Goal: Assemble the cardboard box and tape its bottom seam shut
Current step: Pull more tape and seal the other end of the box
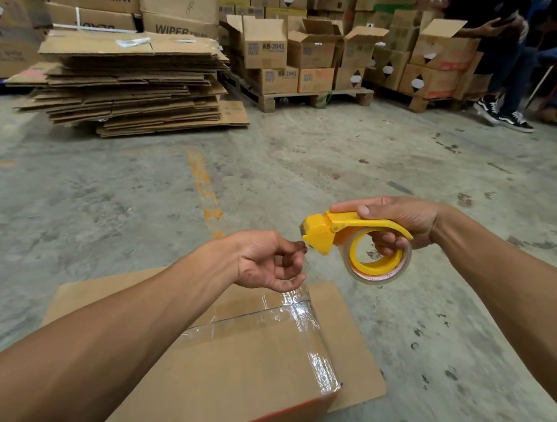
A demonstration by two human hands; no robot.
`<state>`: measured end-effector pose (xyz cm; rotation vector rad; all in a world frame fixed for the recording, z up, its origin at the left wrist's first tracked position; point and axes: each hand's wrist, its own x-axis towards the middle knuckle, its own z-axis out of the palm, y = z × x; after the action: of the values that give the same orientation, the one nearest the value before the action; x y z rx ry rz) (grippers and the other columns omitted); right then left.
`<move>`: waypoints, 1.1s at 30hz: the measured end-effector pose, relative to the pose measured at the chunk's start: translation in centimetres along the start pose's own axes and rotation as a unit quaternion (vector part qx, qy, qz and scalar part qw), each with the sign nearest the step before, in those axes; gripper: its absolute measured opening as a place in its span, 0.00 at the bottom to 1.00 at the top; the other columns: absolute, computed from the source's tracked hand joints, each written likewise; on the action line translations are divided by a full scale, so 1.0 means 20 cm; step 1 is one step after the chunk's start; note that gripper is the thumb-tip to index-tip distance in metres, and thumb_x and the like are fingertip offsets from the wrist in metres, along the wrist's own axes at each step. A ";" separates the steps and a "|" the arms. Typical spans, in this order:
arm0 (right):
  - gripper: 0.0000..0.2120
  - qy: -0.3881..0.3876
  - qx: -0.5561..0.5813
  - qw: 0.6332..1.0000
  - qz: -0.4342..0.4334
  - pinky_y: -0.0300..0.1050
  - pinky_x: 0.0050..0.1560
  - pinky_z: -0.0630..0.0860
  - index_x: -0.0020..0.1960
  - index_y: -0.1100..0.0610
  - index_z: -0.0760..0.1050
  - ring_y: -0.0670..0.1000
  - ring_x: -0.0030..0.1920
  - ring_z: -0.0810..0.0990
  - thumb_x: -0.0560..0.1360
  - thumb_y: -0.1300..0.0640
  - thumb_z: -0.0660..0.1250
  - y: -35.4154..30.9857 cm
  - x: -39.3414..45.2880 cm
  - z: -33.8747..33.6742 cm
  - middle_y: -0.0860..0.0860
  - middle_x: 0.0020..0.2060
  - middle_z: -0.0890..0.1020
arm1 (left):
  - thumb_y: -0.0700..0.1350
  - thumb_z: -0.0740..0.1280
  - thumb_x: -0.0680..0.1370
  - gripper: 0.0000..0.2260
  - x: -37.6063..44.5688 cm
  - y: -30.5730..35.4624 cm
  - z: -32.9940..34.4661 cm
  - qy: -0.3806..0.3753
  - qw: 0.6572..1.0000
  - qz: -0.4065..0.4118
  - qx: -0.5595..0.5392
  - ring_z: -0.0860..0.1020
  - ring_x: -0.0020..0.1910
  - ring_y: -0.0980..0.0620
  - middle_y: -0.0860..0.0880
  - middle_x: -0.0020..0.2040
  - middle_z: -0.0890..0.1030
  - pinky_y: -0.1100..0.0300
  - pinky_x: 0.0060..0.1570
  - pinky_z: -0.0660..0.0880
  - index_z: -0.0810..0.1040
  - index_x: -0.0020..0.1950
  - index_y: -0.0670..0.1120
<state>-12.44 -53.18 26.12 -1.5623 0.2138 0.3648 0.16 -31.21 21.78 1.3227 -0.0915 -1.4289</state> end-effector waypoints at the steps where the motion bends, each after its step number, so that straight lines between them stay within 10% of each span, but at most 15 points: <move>1: 0.31 -0.003 -0.013 1.000 0.009 0.39 0.22 0.73 0.59 0.46 0.82 0.47 0.17 0.70 0.57 0.42 0.82 0.00 0.00 0.01 0.55 0.23 0.74 | 0.35 0.64 0.79 0.07 0.01 0.01 -0.02 0.014 1.000 0.002 0.014 0.75 0.28 0.54 0.46 0.31 0.74 0.52 0.37 0.81 0.78 0.41 0.38; 14: 0.29 0.055 -0.019 0.995 0.081 0.39 0.23 0.74 0.63 0.50 0.81 0.48 0.23 0.74 0.63 0.47 0.80 0.18 -0.07 0.10 0.64 0.51 0.81 | 0.41 0.65 0.78 0.01 0.21 0.07 -0.47 0.211 0.937 0.037 0.276 0.67 0.29 0.53 0.49 0.34 0.70 0.51 0.47 0.79 0.75 0.47 0.45; 18: 0.19 0.161 -0.002 0.984 0.075 0.43 0.24 0.76 0.63 0.51 0.80 0.54 0.25 0.74 0.72 0.54 0.73 0.31 -0.07 0.22 0.63 0.42 0.81 | 0.40 0.62 0.80 0.07 0.42 0.12 -0.37 0.232 0.874 0.155 0.398 0.68 0.34 0.53 0.51 0.37 0.72 0.63 0.33 0.66 0.76 0.43 0.48; 23: 0.17 0.247 0.030 0.968 0.040 0.41 0.26 0.74 0.63 0.54 0.77 0.54 0.21 0.73 0.75 0.57 0.73 0.43 -0.03 0.39 0.59 0.30 0.82 | 0.34 0.59 0.75 0.09 0.68 0.13 -0.28 0.210 0.806 0.181 0.522 0.75 0.44 0.45 0.41 0.44 0.80 0.57 0.42 0.70 0.77 0.43 0.43; 29: 0.14 0.274 0.081 0.958 -0.001 0.39 0.24 0.73 0.61 0.56 0.77 0.53 0.19 0.72 0.76 0.60 0.71 0.42 0.00 0.46 0.62 0.28 0.79 | 0.38 0.62 0.78 0.06 0.71 0.28 -0.38 0.138 0.848 0.207 0.469 0.74 0.34 0.48 0.43 0.35 0.79 0.60 0.38 0.74 0.75 0.42 0.41; 33: 0.14 0.294 0.104 0.950 -0.001 0.43 0.23 0.72 0.61 0.56 0.76 0.54 0.19 0.73 0.76 0.61 0.70 0.43 0.05 0.50 0.64 0.30 0.78 | 0.42 0.68 0.78 0.06 0.75 0.29 -0.45 0.124 0.817 0.278 0.489 0.73 0.32 0.51 0.47 0.32 0.77 0.58 0.39 0.70 0.78 0.41 0.44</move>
<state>-15.54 -43.32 17.75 -1.4247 0.6907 -0.1348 14.32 -39.04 12.91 2.0592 -1.0720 -0.6483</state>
